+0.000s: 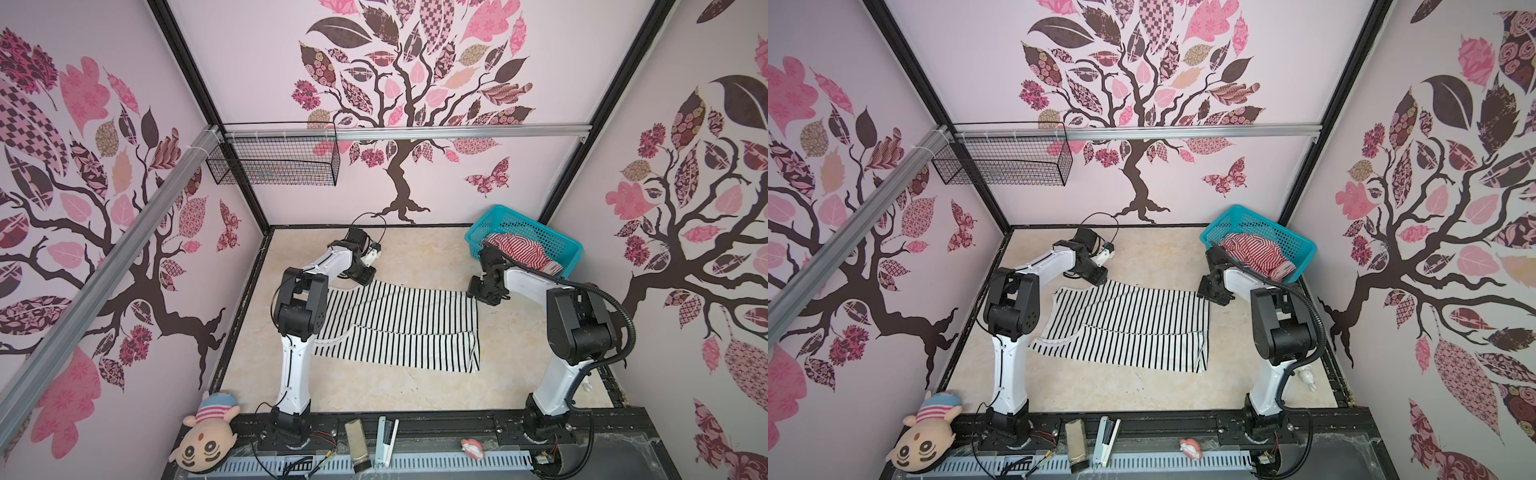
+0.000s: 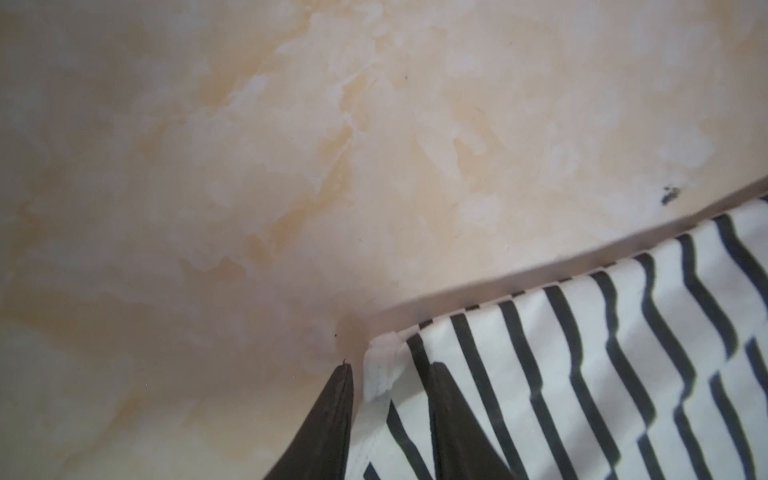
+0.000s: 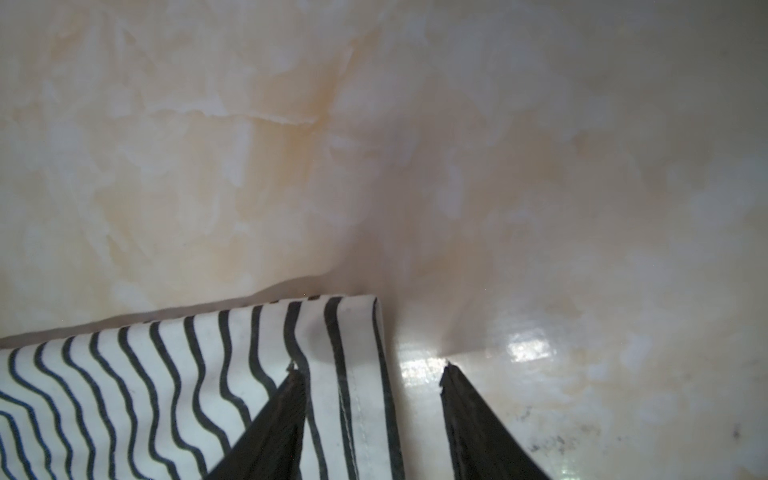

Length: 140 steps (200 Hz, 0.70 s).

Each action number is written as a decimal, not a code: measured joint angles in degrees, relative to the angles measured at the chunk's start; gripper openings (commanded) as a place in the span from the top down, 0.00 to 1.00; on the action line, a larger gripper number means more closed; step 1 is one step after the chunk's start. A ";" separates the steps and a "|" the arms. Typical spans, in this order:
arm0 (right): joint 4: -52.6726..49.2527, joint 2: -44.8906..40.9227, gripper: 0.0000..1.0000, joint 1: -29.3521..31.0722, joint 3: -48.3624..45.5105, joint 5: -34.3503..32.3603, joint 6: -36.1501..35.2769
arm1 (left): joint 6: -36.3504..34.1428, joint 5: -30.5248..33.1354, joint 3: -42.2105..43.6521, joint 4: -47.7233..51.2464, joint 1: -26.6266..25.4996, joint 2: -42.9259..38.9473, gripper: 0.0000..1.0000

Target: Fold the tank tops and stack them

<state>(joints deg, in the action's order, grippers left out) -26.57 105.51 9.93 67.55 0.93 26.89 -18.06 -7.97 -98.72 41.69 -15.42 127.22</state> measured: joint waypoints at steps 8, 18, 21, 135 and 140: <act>0.20 0.26 0.45 0.00 0.13 -0.02 0.00 | 0.02 0.15 -0.17 -0.09 0.00 0.55 0.65; 0.20 0.70 0.45 -0.02 0.13 -0.02 0.00 | 0.04 0.17 -0.39 -0.17 0.00 0.90 0.65; 0.20 0.85 0.45 -0.02 0.13 -0.02 0.00 | 0.07 0.20 -0.57 -0.11 0.00 0.94 0.65; 1.11 3.41 0.69 -0.07 2.05 2.73 -0.52 | -0.04 -0.81 -4.26 1.33 0.00 3.23 0.92; 1.16 3.41 0.71 -0.07 2.05 2.82 -0.74 | 0.26 -0.98 -4.26 1.36 -0.02 3.23 0.93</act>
<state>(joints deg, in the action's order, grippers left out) -25.41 108.92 9.87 69.60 3.75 26.15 -17.80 -8.95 -102.98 43.05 -15.44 130.45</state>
